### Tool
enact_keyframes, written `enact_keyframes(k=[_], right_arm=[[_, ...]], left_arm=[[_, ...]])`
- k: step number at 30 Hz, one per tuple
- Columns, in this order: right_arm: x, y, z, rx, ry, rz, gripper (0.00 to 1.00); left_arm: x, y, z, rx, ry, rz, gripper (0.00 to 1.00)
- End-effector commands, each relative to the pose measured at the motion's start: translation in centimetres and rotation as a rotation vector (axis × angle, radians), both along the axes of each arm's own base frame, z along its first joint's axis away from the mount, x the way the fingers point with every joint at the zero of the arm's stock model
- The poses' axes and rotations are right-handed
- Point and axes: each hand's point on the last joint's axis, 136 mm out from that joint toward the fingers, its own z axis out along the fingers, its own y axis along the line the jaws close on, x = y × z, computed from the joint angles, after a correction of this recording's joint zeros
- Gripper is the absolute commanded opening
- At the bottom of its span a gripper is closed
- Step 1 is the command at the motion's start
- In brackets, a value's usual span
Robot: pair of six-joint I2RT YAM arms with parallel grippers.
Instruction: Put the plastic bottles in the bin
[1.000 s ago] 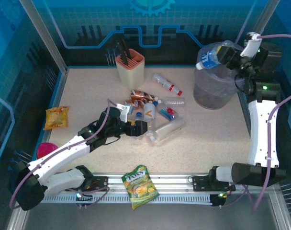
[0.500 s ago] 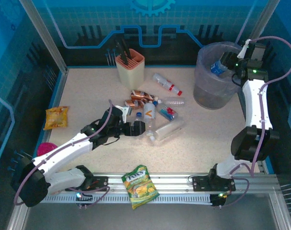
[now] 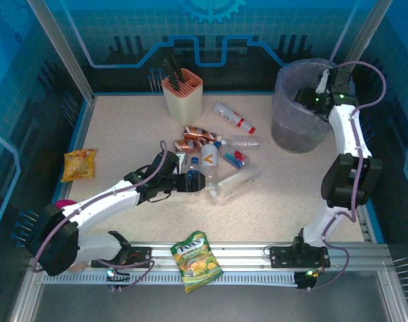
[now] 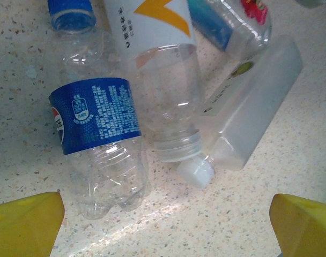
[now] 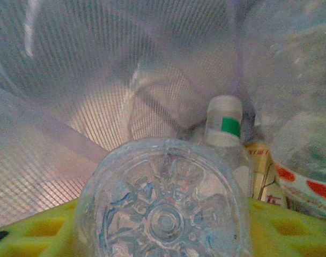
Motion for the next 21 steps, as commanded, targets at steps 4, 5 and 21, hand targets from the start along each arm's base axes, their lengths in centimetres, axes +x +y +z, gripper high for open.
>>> enact_keyframes(k=[4, 5, 21], right_arm=[[0.2, 1.2, -0.7, 0.002, 0.059, 0.065, 0.8], [0.2, 1.0, -0.1, -0.006, 0.047, 0.062, 0.82], [-3.9, -1.4, 14.0, -0.094, -0.155, 0.01, 1.0]], left_arm=[[1.3, -0.1, -0.2, 0.044, -0.011, -0.026, 0.99], [1.4, -0.1, -0.5, 0.049, -0.002, -0.027, 0.99], [2.2, 0.4, -3.7, 0.093, 0.063, -0.014, 0.97]])
